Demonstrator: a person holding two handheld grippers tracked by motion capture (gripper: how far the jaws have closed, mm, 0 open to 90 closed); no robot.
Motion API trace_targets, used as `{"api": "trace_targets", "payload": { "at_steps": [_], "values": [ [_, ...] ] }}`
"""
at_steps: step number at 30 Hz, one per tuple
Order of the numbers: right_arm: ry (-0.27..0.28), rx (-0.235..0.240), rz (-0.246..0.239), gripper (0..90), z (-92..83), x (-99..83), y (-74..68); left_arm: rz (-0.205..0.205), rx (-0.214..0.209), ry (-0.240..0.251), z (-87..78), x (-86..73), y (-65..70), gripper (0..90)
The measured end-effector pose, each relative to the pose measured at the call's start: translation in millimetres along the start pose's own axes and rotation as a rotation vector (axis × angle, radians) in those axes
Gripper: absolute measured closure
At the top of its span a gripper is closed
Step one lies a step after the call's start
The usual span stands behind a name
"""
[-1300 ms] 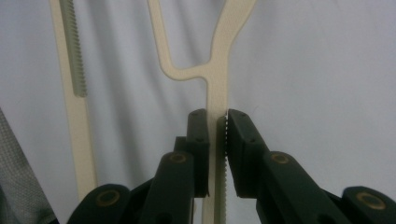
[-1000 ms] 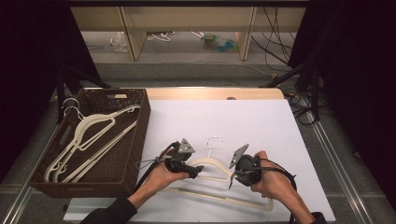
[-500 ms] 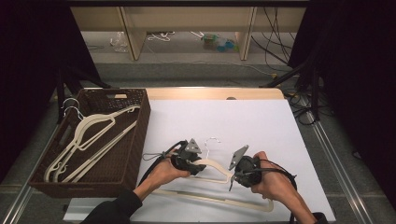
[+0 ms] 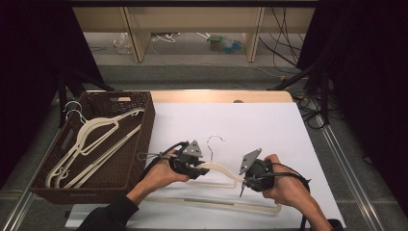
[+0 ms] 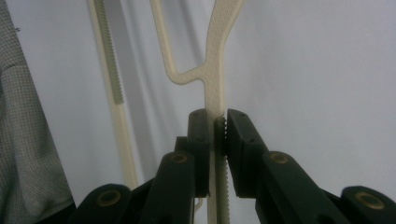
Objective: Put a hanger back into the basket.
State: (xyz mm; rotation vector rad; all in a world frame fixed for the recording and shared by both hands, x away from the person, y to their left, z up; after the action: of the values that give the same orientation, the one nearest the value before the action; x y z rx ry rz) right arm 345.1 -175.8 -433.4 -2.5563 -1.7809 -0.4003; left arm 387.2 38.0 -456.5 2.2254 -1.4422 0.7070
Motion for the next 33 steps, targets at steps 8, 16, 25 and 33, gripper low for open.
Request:
{"api": "trace_targets", "payload": {
  "at_steps": [8,16,25,33],
  "values": [
    [0.037,-0.001,-0.013,83.8,-9.7,-1.3,1.8,0.035,-0.035,0.028,-20.1,2.0,12.0,73.3],
    [0.045,0.014,-0.054,84.0,-13.1,0.5,-3.4,0.031,-0.074,0.048,-28.1,-2.7,19.1,73.0],
    [0.043,0.026,-0.069,84.3,-13.8,-0.1,-5.5,0.056,-0.099,0.069,-29.4,0.0,21.5,71.9],
    [0.058,0.016,-0.047,81.0,-15.1,-3.8,0.1,0.078,-0.106,0.059,-29.6,1.3,28.6,78.8]
  ]
}}
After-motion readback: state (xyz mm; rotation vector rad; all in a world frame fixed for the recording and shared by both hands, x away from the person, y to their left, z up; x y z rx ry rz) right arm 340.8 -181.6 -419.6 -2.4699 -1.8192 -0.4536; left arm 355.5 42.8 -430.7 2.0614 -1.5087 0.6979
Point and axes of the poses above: each handheld gripper's, and its own axes: z roughly forward along the jaws, x roughly out of its top, y roughly to its right, the point moved 4 cm from there along z, roughly forward along the jaws, and after that the axes turned 8 degrees about -y, right-handed, at the moved point
